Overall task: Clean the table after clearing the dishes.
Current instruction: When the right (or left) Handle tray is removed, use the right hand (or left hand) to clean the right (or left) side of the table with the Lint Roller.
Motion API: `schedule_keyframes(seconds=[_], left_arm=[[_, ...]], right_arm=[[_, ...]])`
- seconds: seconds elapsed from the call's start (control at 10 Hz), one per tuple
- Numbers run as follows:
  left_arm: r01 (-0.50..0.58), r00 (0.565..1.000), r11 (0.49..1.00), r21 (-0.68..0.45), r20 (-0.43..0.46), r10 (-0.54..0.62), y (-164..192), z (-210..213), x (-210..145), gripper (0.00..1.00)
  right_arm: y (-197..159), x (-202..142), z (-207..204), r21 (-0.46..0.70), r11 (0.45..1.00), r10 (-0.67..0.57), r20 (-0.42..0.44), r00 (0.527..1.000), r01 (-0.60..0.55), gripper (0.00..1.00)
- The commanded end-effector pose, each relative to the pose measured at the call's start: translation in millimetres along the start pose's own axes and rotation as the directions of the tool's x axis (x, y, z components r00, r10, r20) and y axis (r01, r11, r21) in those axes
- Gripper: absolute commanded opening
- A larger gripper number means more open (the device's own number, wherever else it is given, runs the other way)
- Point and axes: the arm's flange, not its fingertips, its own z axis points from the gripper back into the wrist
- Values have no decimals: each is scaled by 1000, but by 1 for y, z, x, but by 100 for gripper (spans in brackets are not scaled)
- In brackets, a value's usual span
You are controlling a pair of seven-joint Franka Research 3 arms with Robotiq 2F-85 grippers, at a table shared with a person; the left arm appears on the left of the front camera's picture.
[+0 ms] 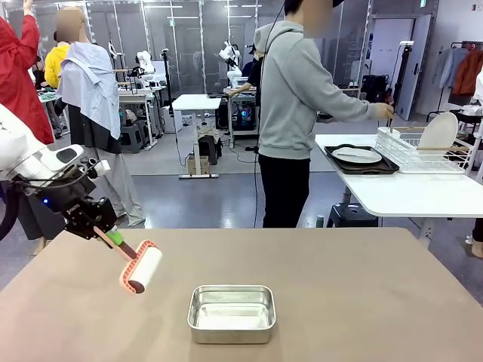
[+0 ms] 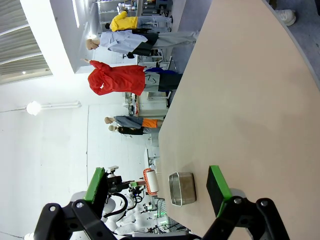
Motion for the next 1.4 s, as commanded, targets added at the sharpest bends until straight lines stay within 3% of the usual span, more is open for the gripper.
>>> schedule_keyframes(seconds=[0.0,0.3,0.4,0.5,0.6,1.0,1.2,1.3], left_arm=[[38,999,999,13,-27,-38,-11,13,10,0],[38,999,999,13,-27,-38,-11,13,10,0],[45,999,999,16,-7,-45,-13,9,9,20],[27,1000,995,-100,12,-25,5,-5,26,20],[-12,999,989,-146,50,19,18,-18,32,20],[-24,992,984,-177,115,45,54,-73,49,20],[-110,979,974,-196,148,140,75,-97,60,20],[-112,988,971,-210,81,132,83,-114,62,20]], right_arm=[[3,-2,3,0,1000,8,-7,1000,-8,100],[3,-2,3,0,1000,8,-7,1000,-8,100],[3,-2,3,0,1000,8,-7,1000,-8,100],[3,-2,3,0,1000,8,-7,1000,-8,100],[3,-2,3,0,1000,8,-7,1000,-8,100],[3,-2,3,0,1000,8,-7,1000,-8,100],[3,-2,3,0,1000,8,-7,1000,-8,100],[3,-2,3,0,1000,8,-7,1000,-8,100]])
